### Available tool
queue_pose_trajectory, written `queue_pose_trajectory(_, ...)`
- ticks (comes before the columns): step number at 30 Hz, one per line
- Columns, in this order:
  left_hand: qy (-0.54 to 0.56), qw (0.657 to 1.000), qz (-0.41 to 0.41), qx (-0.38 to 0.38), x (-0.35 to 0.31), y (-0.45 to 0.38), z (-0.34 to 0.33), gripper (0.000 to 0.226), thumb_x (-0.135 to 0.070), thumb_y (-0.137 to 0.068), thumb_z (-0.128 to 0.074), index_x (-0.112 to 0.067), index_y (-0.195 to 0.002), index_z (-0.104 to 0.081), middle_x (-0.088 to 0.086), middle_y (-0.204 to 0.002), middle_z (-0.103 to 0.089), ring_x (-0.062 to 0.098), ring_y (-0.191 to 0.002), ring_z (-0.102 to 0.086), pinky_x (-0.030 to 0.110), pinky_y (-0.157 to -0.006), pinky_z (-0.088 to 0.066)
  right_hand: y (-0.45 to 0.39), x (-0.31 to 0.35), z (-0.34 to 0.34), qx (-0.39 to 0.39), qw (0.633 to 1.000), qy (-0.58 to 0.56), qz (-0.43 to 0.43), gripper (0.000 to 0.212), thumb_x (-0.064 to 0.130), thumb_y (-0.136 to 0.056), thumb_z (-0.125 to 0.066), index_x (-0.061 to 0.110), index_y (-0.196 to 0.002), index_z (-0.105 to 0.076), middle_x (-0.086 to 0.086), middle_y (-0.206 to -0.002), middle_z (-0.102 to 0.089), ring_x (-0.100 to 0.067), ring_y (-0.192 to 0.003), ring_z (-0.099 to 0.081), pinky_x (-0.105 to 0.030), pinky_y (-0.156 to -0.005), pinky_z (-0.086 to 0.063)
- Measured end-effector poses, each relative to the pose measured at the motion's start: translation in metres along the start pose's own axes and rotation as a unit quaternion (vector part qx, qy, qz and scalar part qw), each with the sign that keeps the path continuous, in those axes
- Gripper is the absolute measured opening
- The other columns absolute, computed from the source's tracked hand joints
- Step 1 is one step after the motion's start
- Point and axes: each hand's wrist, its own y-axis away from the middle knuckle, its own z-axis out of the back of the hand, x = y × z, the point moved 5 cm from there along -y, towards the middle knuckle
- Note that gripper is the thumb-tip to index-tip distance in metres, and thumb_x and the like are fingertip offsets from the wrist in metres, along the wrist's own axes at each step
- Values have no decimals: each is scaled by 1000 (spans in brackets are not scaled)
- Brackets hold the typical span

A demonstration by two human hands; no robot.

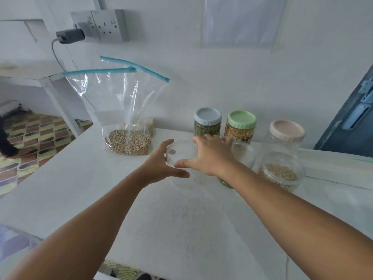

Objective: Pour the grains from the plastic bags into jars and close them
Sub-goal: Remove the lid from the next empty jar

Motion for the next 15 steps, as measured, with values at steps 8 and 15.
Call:
queue_pose_trajectory(8,47,998,-12,50,7,-16,-2,143,-32,-47,-107,-42,-160,-21,-7,-141,-48,11,-128,-52,39,-105,-53,-6,7,-6,33,998,-26,-45,111,99,-63,-52,24,-143,-50,-4,-138,-48,-27,-131,-42,-51,-107,-27)
queue_pose_trajectory(15,56,994,-74,62,19,-28,3,117,-33,-50,-106,-43,-144,-37,-10,-138,-54,9,-127,-56,36,-95,-58,-11,17,-4,79,994,-31,-75,108,99,-65,-50,29,-147,-46,-3,-145,-42,-28,-135,-35,-51,-107,-25)
